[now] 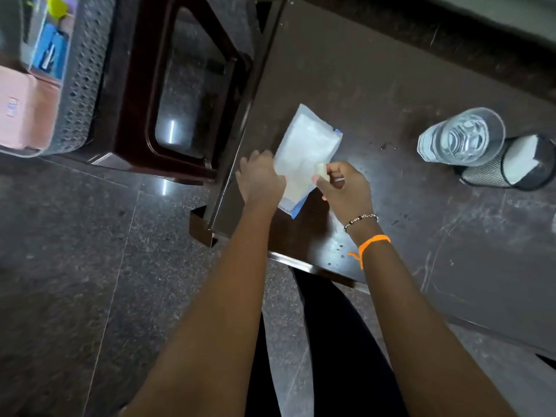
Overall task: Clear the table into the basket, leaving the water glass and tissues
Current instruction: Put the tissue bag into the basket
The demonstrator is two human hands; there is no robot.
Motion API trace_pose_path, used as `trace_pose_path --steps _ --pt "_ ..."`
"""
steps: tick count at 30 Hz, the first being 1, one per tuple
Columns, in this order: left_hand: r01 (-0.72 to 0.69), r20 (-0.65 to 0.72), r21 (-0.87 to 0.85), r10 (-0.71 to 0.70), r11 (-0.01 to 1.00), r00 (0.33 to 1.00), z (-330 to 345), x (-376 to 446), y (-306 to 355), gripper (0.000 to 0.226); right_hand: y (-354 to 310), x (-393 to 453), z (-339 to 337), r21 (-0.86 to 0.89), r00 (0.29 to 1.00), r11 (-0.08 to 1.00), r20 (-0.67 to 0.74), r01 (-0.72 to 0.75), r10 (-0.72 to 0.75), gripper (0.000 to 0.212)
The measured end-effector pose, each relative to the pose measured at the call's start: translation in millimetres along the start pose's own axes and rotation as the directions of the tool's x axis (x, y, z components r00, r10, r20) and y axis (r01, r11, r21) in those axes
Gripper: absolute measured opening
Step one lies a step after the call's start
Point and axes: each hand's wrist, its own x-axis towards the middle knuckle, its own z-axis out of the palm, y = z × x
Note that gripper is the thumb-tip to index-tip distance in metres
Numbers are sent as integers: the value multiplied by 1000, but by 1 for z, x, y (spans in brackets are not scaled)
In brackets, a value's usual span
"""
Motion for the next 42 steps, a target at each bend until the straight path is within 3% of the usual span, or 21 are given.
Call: trace_pose_path --steps 3,7,14,18,22,25,28,31,34,36,39,40,42 --pt "78 68 -314 -60 946 996 -23 -4 -21 26 -14 -2 8 42 999 998 -13 -46 47 17" --pt "87 23 -502 -87 860 996 -72 -13 -57 24 -47 -5 30 79 1000 997 -16 -20 21 15" --pt "15 -190 -719 -218 695 957 -182 -24 -120 32 -170 -15 91 217 971 949 16 230 -239 20" --pt "7 -197 -824 -297 567 934 -225 -23 -145 16 -248 -10 130 260 915 883 -5 390 -403 22" --pt "28 -190 -828 -327 560 926 -244 -12 -165 19 -303 20 173 24 798 799 41 600 -601 15" --pt "59 -150 -824 -318 563 936 -249 -6 -173 10 -325 46 202 -188 765 742 148 644 -627 23" --pt "73 -110 -840 -301 537 947 -249 -5 -176 11 -334 58 214 -264 782 736 207 623 -588 32" --pt "85 -57 -879 -282 470 958 -252 -3 -175 10 -329 51 205 -207 815 788 142 580 -562 24" --pt "112 17 -926 -258 361 966 -259 3 -168 13 -309 27 188 7 912 938 228 348 -340 11" --pt "115 46 -956 -249 270 967 -263 11 -160 17 -296 7 175 123 920 983 351 138 -173 17" --pt "82 34 -979 -249 186 968 -268 28 -149 26 -283 -8 159 339 854 915 519 -219 12 54" --pt "70 25 -983 -253 171 967 -269 36 -145 30 -280 -10 155 419 844 868 537 -268 1 62" --pt "38 -1 -988 -256 147 967 -271 51 -138 32 -280 -11 153 519 869 826 488 -221 -74 57"
